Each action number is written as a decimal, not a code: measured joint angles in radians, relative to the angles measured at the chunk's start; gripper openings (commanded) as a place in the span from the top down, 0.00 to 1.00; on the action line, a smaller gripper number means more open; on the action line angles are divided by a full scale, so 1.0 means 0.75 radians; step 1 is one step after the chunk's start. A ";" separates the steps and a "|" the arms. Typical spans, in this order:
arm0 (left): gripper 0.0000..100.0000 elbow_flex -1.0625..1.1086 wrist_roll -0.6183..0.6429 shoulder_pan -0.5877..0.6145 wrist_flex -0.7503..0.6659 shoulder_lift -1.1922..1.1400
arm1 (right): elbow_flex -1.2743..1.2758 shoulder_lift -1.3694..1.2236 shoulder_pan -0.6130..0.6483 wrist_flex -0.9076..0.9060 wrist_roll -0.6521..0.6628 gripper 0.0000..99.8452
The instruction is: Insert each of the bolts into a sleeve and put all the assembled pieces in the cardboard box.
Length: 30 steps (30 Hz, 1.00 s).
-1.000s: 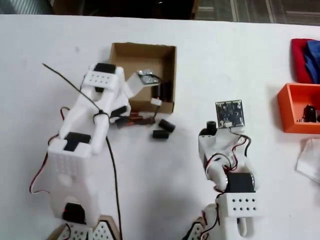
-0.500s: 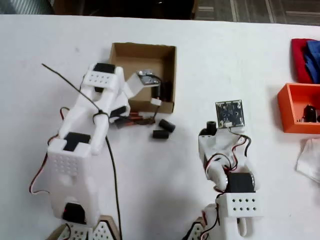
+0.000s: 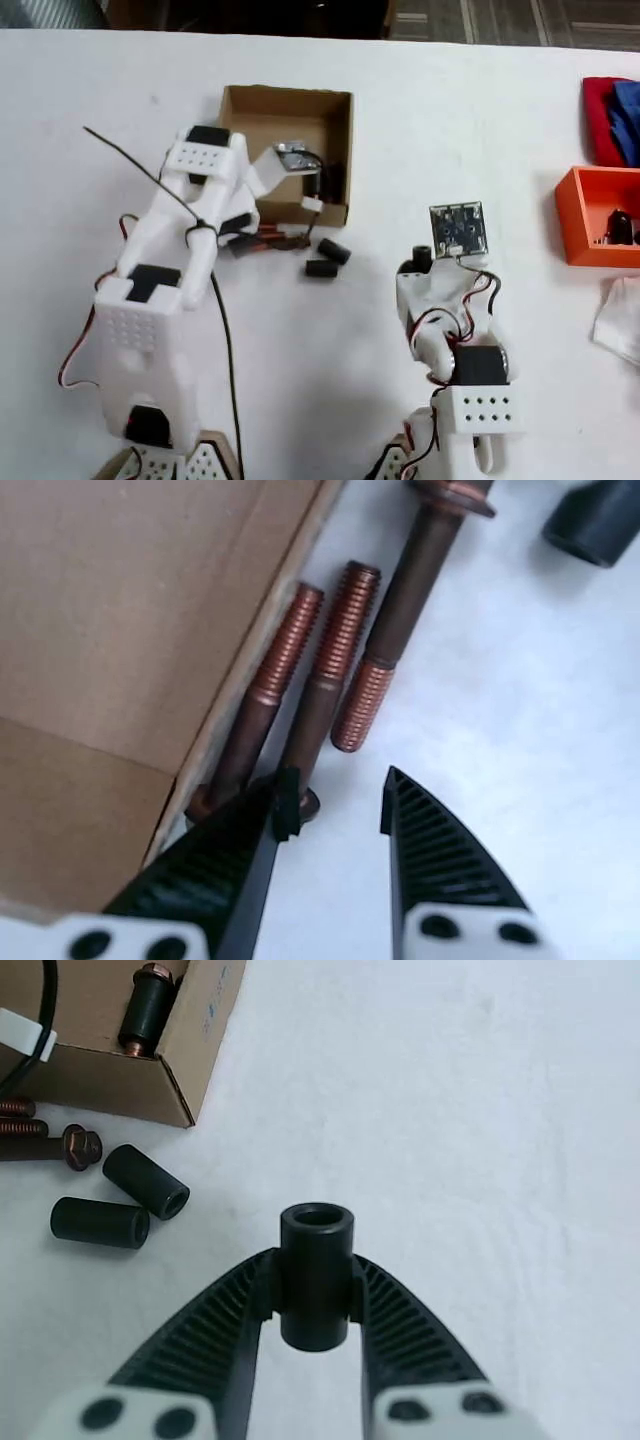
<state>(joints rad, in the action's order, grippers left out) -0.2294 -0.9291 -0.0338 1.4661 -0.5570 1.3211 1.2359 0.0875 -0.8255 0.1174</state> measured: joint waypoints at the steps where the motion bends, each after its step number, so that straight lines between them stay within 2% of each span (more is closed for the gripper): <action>1: 0.84 0.000 -0.002 0.002 0.000 0.000 | 0.000 0.000 0.000 0.000 0.000 0.98; 13: 0.84 -0.018 -0.012 0.008 0.018 0.102 | 0.000 0.000 0.000 0.000 0.000 0.98; 30: 0.84 0.004 -0.025 0.031 -0.039 -0.004 | 0.000 0.000 0.000 0.000 0.000 0.98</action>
<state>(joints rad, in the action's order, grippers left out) -0.2263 -0.9475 -0.0107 1.4369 -0.5600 1.3211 1.2359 0.0875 -0.8255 0.1174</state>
